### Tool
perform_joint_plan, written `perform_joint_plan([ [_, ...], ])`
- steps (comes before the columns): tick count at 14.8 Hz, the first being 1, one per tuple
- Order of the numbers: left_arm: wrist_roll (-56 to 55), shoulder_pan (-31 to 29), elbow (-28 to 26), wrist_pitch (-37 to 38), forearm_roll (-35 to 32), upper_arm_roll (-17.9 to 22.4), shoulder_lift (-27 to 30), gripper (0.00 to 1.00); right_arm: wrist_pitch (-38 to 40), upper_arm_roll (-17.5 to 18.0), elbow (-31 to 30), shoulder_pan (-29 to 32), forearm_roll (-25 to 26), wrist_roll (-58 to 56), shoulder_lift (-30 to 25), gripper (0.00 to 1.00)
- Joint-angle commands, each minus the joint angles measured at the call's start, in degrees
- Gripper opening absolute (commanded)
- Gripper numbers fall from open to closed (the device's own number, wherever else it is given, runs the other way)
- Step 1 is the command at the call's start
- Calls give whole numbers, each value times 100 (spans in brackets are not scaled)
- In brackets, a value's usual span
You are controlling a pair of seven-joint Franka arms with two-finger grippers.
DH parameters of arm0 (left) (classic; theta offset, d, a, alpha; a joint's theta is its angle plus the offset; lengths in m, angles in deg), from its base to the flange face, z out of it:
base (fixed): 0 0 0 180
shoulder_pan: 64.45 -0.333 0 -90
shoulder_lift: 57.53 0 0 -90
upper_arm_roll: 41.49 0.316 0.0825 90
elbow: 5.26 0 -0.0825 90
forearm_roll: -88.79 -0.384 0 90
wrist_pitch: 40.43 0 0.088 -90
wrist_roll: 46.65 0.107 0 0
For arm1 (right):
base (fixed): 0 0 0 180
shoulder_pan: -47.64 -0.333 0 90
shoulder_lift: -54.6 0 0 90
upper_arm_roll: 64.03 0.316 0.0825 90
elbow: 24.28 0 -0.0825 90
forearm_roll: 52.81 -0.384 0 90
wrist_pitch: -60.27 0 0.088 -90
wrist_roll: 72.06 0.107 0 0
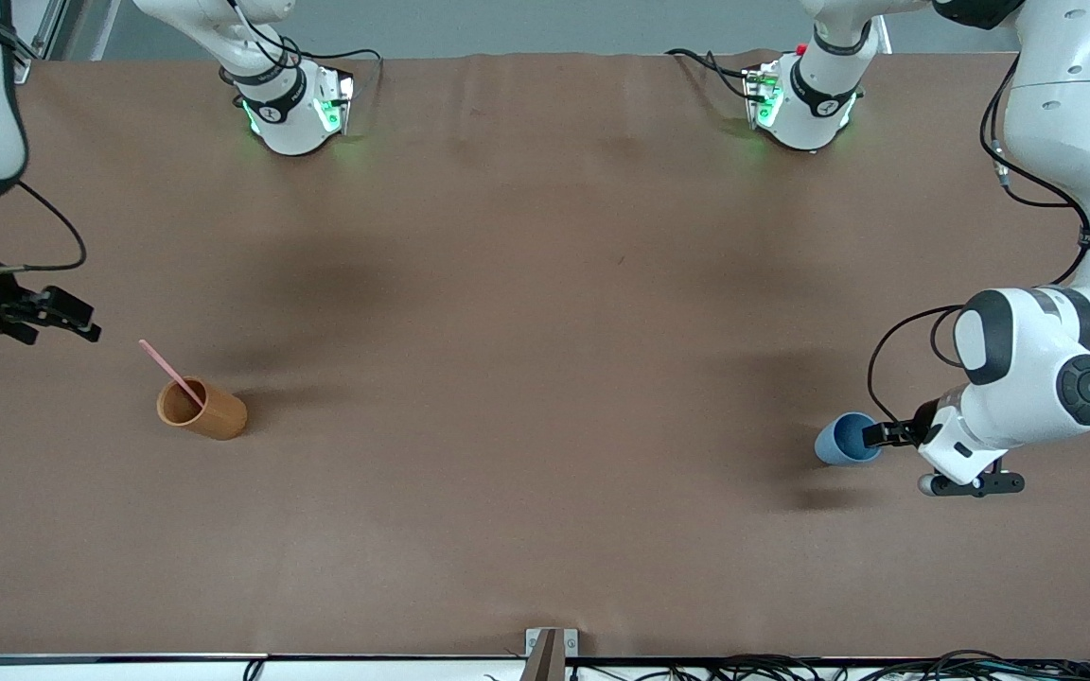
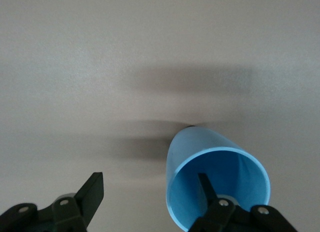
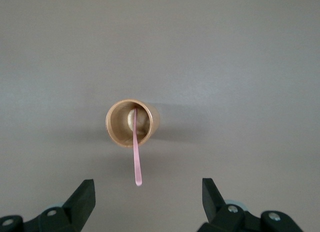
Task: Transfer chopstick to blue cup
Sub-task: 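Reach the left gripper to the blue cup while the right gripper reaches the stick, then grasp the blue cup with the left gripper while the right gripper grasps the stick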
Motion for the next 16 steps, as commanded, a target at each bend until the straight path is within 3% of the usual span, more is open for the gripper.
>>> perform_joint_plan([
  [1, 86, 11, -230, -69, 65, -10, 110, 77, -660, 26, -688, -9, -259, -99, -182, 91],
  [2, 94, 20, -248, -69, 65, -10, 119, 70, -828, 26, -820, -18, -260, -99, -182, 90],
  [5, 86, 11, -248, -69, 56, -10, 93, 38, -1171, 26, -1128, -44, -452, -90, -156, 85],
  [8, 94, 38, -230, -17, 56, -19, 136, 12, -1207, 26, -1234, -45, -681, -99, -147, 72],
  [10, 68, 73, -204, 53, 21, -37, 294, 4, -1242, 26, -1235, -36, -734, -91, -86, 64],
  [13, -19, 152, -143, 579, 12, -273, 689, 2, -1295, 26, -1235, -45, -971, -99, 29, 58],
  [16, -72, 126, -151, 1055, 21, -843, 1041, 3, -1295, 26, -1313, -62, -1033, -90, 38, 56],
])
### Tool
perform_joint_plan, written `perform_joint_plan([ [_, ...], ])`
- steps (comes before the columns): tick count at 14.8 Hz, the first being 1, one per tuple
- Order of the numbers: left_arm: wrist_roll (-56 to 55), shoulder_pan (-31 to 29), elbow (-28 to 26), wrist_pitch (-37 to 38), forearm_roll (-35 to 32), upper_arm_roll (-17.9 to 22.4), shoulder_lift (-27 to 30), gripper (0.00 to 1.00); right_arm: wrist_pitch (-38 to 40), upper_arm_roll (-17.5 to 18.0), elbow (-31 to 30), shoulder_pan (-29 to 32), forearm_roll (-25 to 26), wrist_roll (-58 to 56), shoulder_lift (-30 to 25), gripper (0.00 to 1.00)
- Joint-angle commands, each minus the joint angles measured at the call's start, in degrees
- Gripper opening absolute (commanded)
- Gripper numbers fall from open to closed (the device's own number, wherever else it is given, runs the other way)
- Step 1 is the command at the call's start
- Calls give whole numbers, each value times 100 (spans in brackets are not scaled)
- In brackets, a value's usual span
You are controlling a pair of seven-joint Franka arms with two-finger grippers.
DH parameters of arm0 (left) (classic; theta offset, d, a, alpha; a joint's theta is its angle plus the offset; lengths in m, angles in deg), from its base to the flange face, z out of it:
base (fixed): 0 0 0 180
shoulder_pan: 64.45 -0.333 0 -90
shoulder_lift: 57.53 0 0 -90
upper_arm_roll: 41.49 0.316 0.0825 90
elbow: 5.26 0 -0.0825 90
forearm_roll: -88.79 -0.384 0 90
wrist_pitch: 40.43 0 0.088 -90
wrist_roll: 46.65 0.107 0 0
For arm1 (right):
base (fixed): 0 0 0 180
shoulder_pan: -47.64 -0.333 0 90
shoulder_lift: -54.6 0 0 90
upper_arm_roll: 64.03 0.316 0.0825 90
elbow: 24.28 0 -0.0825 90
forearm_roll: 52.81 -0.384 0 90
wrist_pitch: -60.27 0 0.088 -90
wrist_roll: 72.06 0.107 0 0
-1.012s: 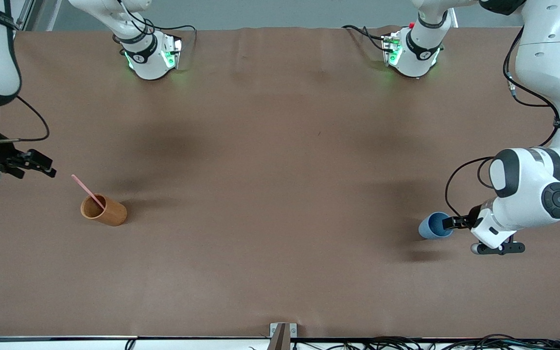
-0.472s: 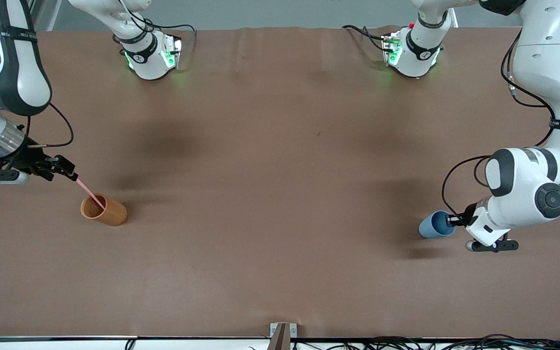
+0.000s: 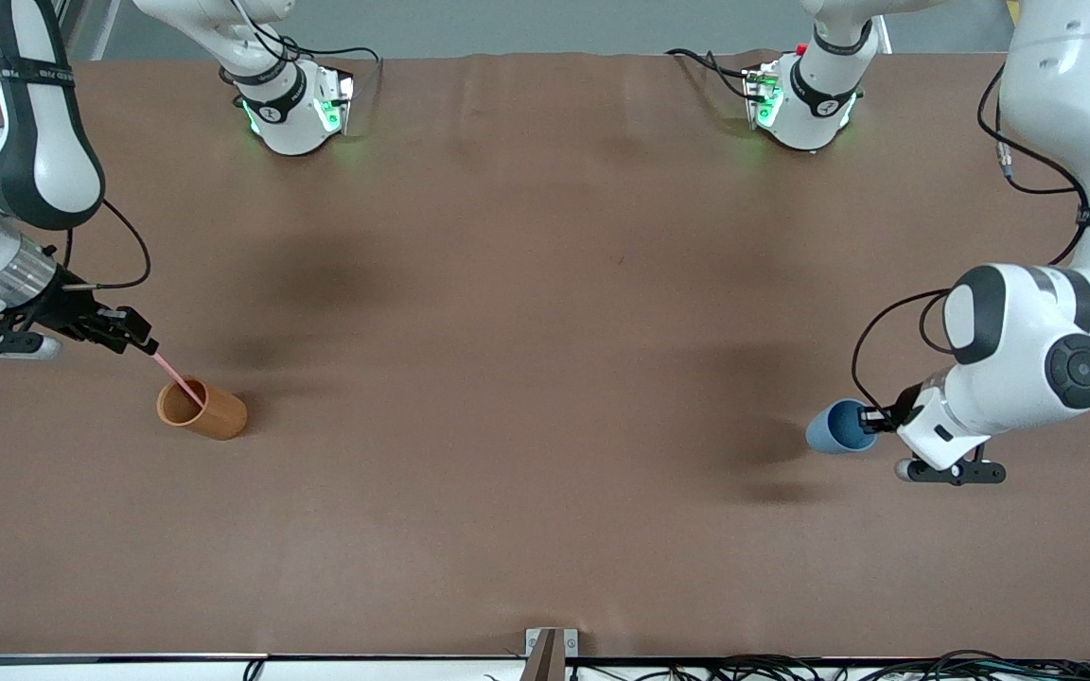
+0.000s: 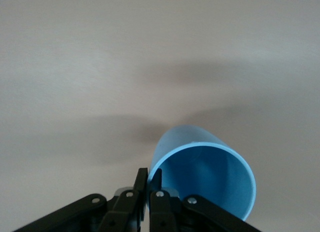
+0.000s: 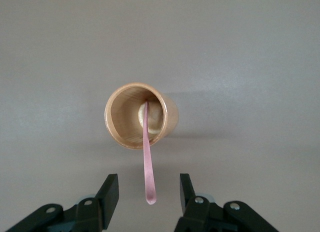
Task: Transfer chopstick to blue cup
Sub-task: 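Grasp the blue cup with the left gripper while the right gripper grasps the stick, then slide the blue cup to mid-table while the right gripper lifts the stick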
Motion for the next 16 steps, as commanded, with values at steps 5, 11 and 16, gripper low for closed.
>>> perform_joint_plan([
  [5, -2125, 836, -1, 535, -135, -808, 384, 1, -118, 7, -269, -38, -232, -86, -43, 45],
  [11, -4263, 2243, 518, 447, -206, -764, -125, 1, -127, 7, -251, -38, -232, -86, -52, 28],
  [16, -5336, 3061, 580, -168, -372, -738, -573, 1, -100, 7, -234, -38, -232, -77, -52, 11],
])
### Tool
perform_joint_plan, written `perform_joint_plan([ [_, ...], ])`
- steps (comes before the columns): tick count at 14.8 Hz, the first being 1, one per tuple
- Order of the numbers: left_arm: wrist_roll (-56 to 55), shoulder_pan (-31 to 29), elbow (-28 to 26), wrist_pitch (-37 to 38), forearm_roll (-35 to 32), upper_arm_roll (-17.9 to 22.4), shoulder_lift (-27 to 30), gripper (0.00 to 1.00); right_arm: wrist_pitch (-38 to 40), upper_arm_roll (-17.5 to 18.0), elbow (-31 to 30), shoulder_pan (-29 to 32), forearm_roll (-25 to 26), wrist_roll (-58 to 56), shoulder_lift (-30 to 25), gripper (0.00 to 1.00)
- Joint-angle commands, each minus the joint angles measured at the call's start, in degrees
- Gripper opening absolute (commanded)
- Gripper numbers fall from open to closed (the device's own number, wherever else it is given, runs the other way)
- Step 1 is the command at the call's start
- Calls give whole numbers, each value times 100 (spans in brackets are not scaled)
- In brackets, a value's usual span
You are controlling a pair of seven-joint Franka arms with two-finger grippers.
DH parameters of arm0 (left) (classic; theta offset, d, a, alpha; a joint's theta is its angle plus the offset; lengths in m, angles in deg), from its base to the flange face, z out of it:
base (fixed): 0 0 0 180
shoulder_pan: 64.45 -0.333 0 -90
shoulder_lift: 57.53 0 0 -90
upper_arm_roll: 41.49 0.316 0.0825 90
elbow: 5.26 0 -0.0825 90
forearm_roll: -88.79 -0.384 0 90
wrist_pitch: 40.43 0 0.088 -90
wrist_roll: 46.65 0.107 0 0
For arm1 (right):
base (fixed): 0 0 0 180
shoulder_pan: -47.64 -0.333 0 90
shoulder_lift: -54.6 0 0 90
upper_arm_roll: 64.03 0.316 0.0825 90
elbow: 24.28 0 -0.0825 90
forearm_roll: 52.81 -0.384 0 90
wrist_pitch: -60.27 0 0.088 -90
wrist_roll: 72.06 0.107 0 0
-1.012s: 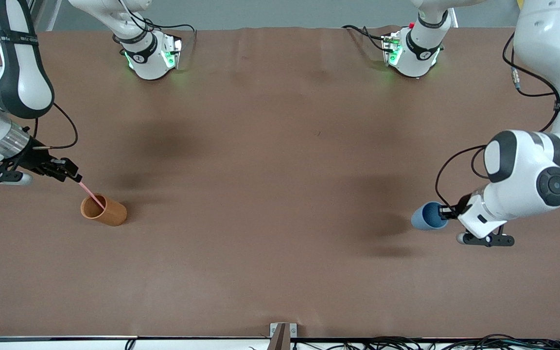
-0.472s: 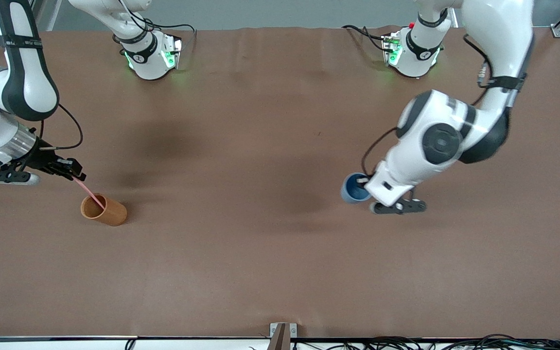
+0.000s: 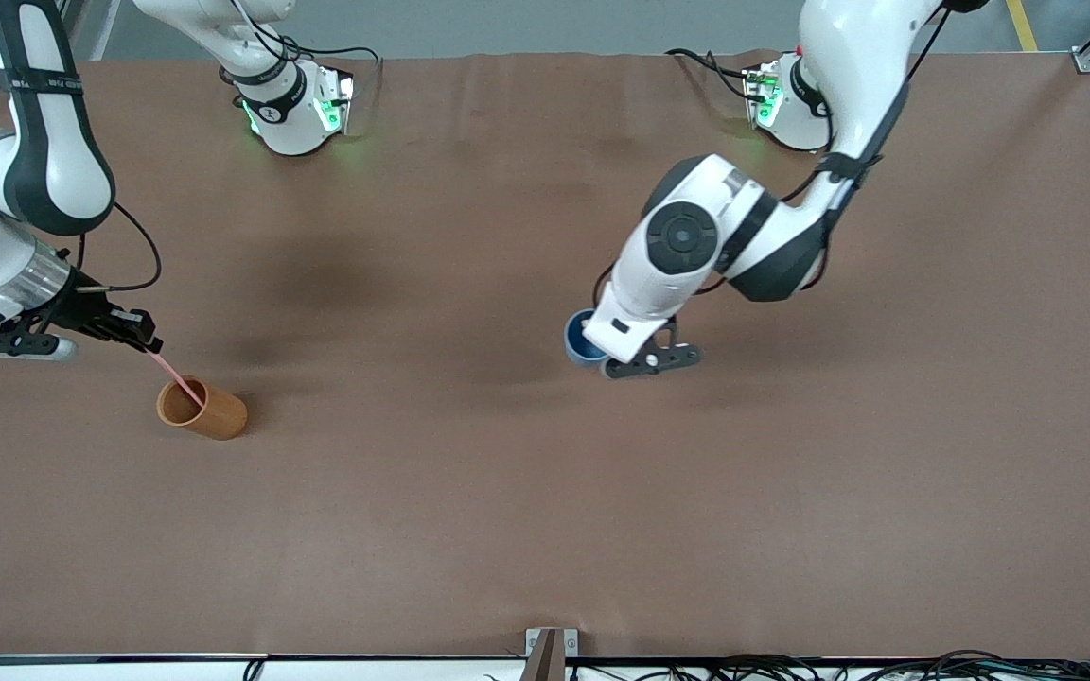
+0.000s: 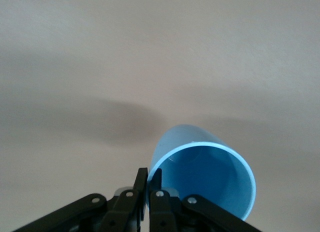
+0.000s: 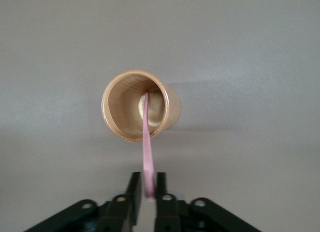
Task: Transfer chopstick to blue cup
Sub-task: 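Slide the blue cup to mid-table while the right gripper lifts the stick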
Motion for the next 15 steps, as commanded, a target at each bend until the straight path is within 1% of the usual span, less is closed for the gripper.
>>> perform_joint_plan([
  [1, -595, 429, 205, -117, -384, 55, -346, 1, -47, 2, -81, -20, -168, -69, -95, 6],
  [3, -929, 570, 240, -126, -604, 55, -513, 1, 58, 2, 85, -20, -168, -60, -104, 3],
  [5, -1062, 702, 345, -117, -623, 55, -671, 1, 461, 2, 445, -12, -159, -42, -104, 2],
  [7, -1071, 773, 416, -152, -631, 55, -786, 1, 1005, -7, 919, 6, -150, -7, -113, 2],
  [11, -1071, 817, 434, -573, -631, 46, -979, 3, 2183, -7, 1930, -3, -71, 168, -122, 2],
  [13, -1063, 800, 442, -591, -614, 55, -1032, 13, 2798, 46, 2448, -20, -1, 527, -113, 2],
  [14, -1071, 799, 442, -592, -614, 55, -1032, 24, 3001, 124, 2668, -29, 182, 773, -104, 2],
  [15, -1080, 782, 451, -592, -605, 55, -1015, 52, 3160, 360, 2862, -29, 462, 1071, -104, 2],
])
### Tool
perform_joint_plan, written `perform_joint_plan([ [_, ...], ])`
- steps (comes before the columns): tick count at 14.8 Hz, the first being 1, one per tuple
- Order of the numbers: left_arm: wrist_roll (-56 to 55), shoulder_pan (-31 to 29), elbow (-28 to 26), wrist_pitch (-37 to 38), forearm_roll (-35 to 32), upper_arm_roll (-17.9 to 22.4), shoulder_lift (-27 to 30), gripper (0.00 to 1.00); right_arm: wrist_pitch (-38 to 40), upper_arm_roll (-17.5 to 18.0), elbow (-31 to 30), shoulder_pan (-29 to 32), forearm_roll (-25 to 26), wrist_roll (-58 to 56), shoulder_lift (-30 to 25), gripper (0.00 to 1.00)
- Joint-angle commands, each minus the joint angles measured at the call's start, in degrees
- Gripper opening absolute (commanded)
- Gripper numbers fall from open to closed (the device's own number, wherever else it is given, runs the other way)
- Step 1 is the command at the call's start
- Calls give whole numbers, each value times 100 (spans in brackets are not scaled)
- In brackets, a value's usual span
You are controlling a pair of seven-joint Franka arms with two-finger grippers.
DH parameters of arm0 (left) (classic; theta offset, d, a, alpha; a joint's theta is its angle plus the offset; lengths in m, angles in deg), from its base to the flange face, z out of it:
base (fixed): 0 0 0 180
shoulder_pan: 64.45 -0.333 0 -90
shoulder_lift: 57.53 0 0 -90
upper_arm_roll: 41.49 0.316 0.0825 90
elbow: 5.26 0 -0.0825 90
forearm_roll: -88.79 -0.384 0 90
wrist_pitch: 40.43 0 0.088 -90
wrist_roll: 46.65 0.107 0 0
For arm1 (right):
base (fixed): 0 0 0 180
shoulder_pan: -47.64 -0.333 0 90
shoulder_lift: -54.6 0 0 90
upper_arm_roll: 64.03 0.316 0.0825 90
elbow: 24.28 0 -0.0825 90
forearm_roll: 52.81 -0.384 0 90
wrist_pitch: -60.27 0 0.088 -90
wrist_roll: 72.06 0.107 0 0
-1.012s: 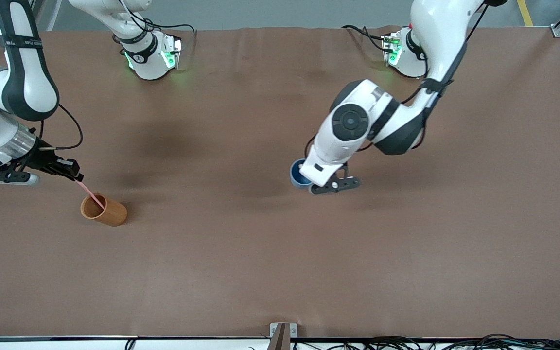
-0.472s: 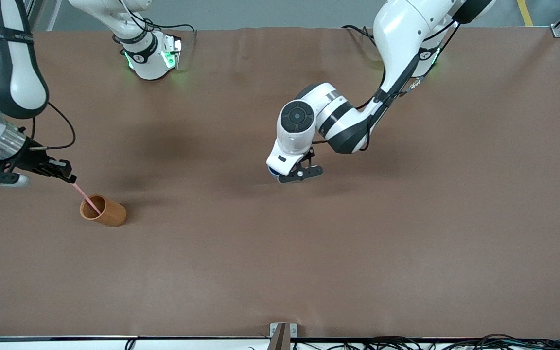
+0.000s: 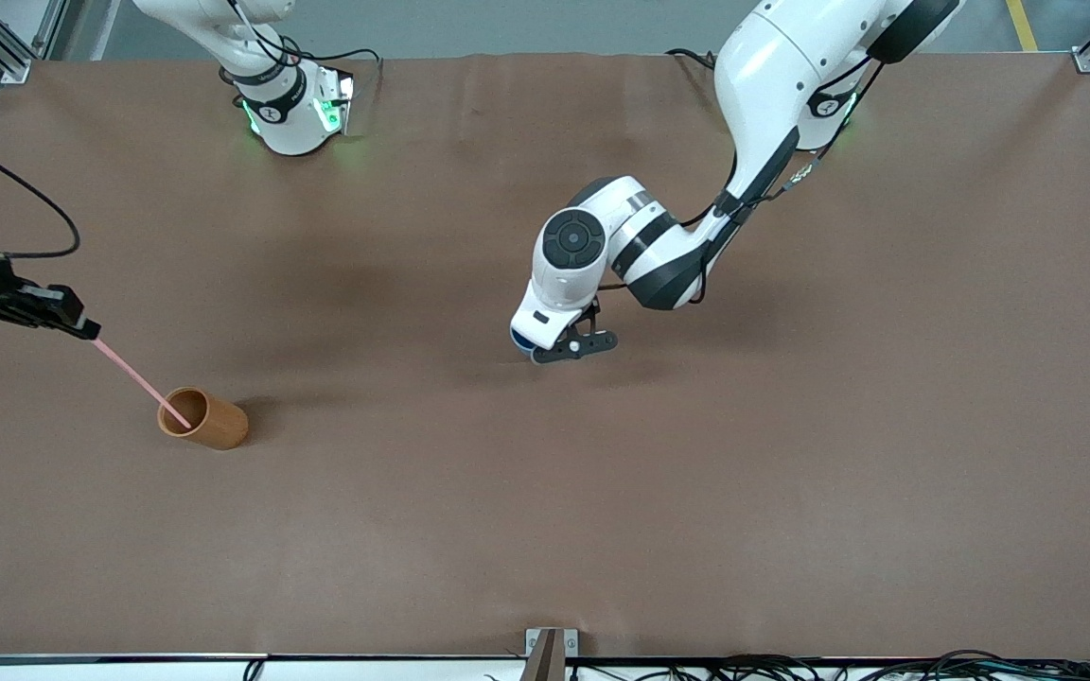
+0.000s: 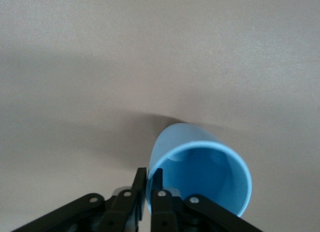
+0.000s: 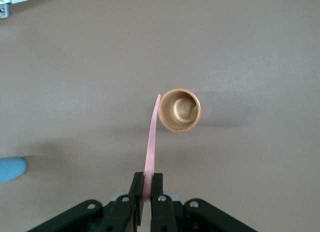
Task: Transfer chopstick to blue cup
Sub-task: 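Slide the blue cup to mid-table while the right gripper lifts the stick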
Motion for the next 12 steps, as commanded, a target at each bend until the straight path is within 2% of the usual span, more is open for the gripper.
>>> perform_joint_plan([
  [1, -66, 46, 180, -3, -106, 45, 6, 100, 440, 490, 541, -23, 568, 837, 29, 2],
  [3, -101, -15, 477, 110, -45, 45, 111, 100, 476, 990, 761, -23, 823, 1504, 46, 2],
  [5, -67, -225, 602, 635, -62, 53, 435, 100, 493, 1588, 1007, -23, 1069, 2391, 169, 2],
  [9, 389, -1085, 707, 1419, -124, 45, 1340, 100, 757, 2757, 1798, -23, 1158, 4307, 748, 2],
  [12, 1284, -1753, 707, 2051, -124, 45, 1921, 100, 740, 3653, 1887, -49, 1158, 5608, 925, 2],
])
